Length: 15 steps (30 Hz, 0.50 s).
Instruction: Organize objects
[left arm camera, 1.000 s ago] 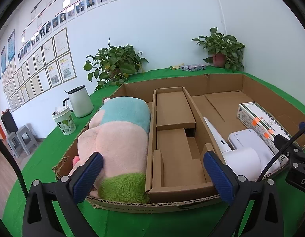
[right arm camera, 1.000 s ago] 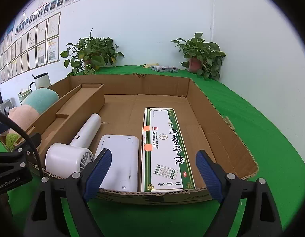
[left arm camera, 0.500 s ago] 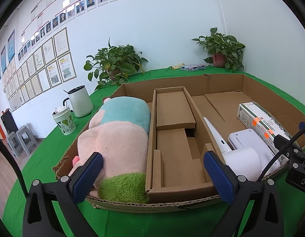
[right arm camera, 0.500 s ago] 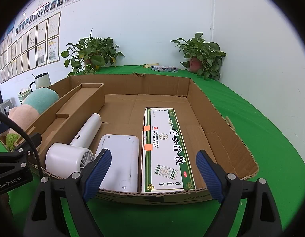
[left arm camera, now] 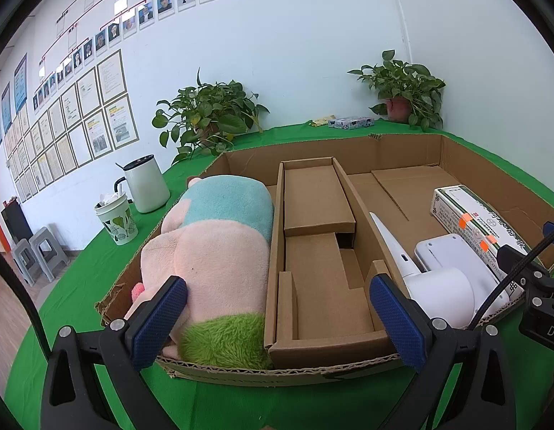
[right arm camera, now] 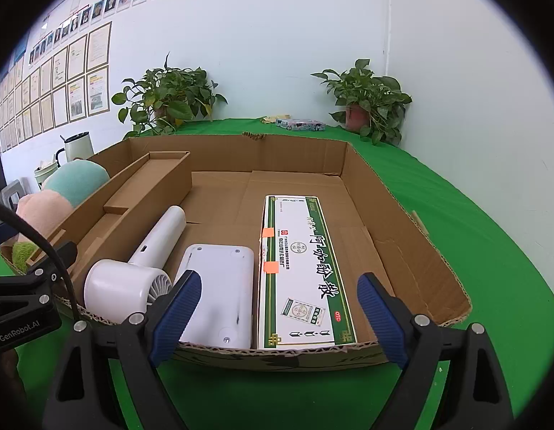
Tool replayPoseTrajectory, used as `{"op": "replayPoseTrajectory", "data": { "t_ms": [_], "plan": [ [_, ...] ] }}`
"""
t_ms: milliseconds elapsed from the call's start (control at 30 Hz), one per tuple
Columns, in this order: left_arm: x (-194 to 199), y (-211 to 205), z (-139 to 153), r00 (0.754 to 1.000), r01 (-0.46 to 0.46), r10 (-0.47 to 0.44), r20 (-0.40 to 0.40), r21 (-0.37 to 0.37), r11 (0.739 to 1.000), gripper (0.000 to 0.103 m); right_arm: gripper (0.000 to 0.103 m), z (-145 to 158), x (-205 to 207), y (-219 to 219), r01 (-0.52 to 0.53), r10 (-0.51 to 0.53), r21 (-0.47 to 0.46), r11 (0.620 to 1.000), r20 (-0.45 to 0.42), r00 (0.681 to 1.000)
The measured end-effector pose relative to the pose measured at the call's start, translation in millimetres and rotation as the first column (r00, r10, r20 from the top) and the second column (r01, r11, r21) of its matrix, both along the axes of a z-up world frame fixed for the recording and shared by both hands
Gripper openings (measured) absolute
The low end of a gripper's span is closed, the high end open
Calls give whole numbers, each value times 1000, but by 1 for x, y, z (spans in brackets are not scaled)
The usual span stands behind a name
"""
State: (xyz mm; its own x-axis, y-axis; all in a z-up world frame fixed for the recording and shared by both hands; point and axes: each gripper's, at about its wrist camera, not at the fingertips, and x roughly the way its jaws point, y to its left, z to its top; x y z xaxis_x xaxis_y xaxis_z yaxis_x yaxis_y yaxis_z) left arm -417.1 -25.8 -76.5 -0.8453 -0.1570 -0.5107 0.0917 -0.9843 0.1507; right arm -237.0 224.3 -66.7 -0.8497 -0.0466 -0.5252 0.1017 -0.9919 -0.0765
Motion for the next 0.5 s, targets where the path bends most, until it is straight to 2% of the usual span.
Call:
{"op": "replayPoseTrajectory", "data": {
  "t_ms": [500],
  "plan": [
    [-2, 1, 0, 1000, -1, 1, 0, 0, 1000, 103, 89, 0, 0, 0, 0, 0, 1, 1000, 0, 1000]
  ]
}}
